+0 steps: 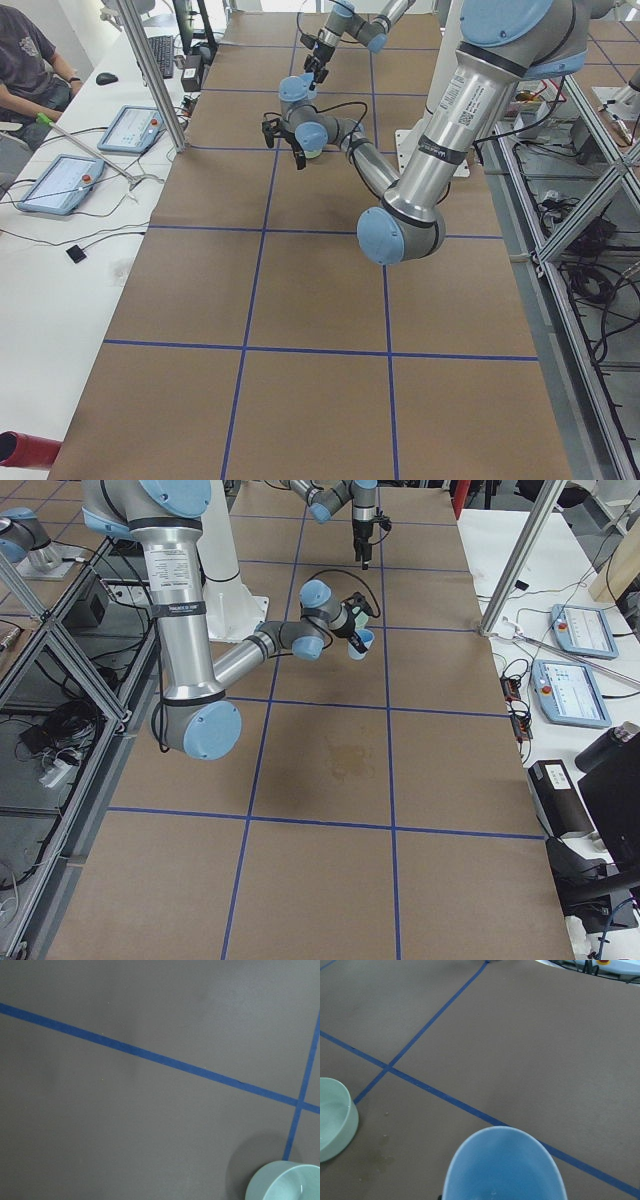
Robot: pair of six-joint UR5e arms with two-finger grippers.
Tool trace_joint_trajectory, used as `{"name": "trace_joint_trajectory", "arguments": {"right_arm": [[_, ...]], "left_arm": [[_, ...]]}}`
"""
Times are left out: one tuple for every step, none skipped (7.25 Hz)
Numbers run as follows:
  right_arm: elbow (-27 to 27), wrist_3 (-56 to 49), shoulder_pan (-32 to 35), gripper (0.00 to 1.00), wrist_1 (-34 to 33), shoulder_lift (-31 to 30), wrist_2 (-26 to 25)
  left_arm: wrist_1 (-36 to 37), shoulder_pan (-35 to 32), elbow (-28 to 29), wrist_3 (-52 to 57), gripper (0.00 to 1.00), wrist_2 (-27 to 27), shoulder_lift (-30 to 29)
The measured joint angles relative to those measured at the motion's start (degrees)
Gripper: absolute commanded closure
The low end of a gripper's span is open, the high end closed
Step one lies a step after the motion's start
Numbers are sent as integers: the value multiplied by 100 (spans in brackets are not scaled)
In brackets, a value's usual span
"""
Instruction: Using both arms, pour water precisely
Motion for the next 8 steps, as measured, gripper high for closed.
{"name": "trace_joint_trajectory", "arguments": {"right_arm": [[18,-1,-325,100,-1026,553,-305],[8,-24,-595,100,-2118,1110,-509],[-92,-83,-821,100,-3009,1560,-706],[-321,-314,-988,100,-3767,2005,-946],[-535,-748,-1084,100,-4437,2423,-1107],[-741,-1178,-1125,100,-4983,2794,-1185],[-1090,-1438,-1139,100,-5398,3196,-1223],[-1588,-1649,-1146,100,-5833,3666,-1315]], "left_arm": [[-4,-30,30,54,1,-2,34],[-6,-58,44,124,1,-3,80],[-9,-76,48,167,1,-5,125],[-21,-82,47,189,1,-9,188],[-34,-85,43,221,1,-11,243],[-37,-86,37,267,1,-11,294],[-47,-89,31,303,1,-12,377],[-62,-117,19,409,1,-12,519]]}}
